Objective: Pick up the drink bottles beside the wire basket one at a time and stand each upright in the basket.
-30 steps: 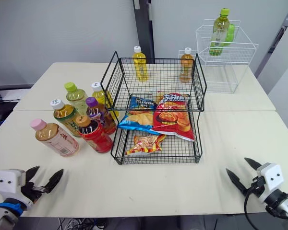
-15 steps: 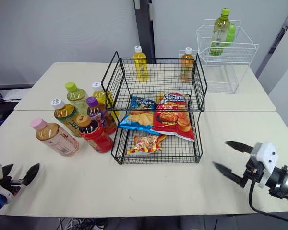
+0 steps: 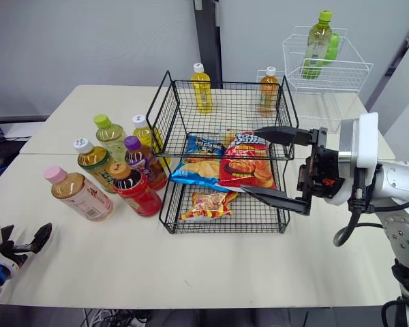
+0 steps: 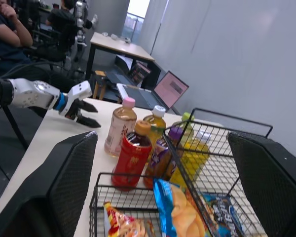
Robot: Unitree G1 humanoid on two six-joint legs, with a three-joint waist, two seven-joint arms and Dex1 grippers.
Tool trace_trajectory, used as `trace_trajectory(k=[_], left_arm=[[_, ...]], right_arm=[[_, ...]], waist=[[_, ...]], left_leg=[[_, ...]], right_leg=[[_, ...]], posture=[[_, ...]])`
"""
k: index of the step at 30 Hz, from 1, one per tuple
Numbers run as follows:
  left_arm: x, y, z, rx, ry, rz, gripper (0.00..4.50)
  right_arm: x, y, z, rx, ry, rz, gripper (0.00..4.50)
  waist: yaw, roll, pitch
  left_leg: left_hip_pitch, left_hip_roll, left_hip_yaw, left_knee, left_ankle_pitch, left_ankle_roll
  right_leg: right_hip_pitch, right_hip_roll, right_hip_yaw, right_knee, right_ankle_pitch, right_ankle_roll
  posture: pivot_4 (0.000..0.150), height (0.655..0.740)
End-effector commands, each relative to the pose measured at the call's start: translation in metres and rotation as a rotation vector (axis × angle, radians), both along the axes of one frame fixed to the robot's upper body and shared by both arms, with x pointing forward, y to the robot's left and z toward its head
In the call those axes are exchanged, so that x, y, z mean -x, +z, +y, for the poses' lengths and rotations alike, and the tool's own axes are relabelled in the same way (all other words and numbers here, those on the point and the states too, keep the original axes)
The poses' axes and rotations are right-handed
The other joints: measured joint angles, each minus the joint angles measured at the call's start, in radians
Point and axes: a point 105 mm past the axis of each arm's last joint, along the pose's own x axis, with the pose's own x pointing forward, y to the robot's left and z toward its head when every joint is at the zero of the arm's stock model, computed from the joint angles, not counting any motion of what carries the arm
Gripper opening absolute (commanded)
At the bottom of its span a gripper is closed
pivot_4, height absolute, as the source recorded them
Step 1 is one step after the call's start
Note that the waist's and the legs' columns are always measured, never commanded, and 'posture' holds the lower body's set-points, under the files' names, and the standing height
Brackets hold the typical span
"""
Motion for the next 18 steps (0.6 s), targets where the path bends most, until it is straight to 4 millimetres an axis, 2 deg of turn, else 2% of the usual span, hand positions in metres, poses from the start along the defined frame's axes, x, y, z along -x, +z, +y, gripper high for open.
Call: trace_trajectory(k=[1, 3, 8, 12, 18], left_arm=[[0.002, 0.021, 0.001, -0.024, 0.001, -0.062, 4.46], [0.005, 0.031, -0.002, 0.003, -0.02, -0.099, 4.46], [0.02, 0.065, -0.026, 0.072, -0.129, -0.184, 4.46], [0.03, 0.101, -0.054, 0.087, -0.22, -0.242, 4.46], [0.03, 0.121, -0.086, 0.121, -0.325, -0.256, 4.46]], right_arm=[[0.001, 0.007, 0.002, -0.025, 0.025, -0.025, 4.5], [0.001, 0.004, 0.003, -0.021, 0.034, -0.022, 4.5], [-0.002, -0.003, 0.005, -0.018, 0.062, -0.008, 4.5], [-0.005, -0.008, 0.008, 0.003, 0.105, -0.01, 4.5], [-0.011, -0.009, 0.013, -0.016, 0.137, -0.007, 4.5]], waist=[[-0.001, 0.0, 0.0], [-0.003, 0.0, 0.0], [-0.006, 0.001, 0.001], [-0.007, 0.001, 0.001], [-0.005, 0.003, 0.002]], left_leg=[[0.0, 0.0, 0.0, 0.0, 0.0, 0.0], [0.001, 0.001, 0.0, 0.0, 0.0, 0.0], [0.001, 0.002, 0.001, 0.0, 0.0, 0.0], [0.001, 0.002, 0.002, 0.0, 0.0, 0.0], [0.001, 0.002, 0.002, 0.0, 0.0, 0.0]], right_leg=[[0.0, 0.0, 0.0, 0.0, 0.0, 0.0], [0.0, 0.0, 0.0, 0.0, 0.0, 0.0], [-0.001, 0.001, 0.0, 0.001, 0.0, 0.0], [-0.002, 0.001, 0.001, 0.001, -0.001, 0.001], [-0.002, 0.001, 0.001, 0.001, -0.001, 0.002]], posture=[[0.15, 0.74], [0.15, 0.74], [0.15, 0.74], [0.15, 0.74], [0.15, 0.74]])
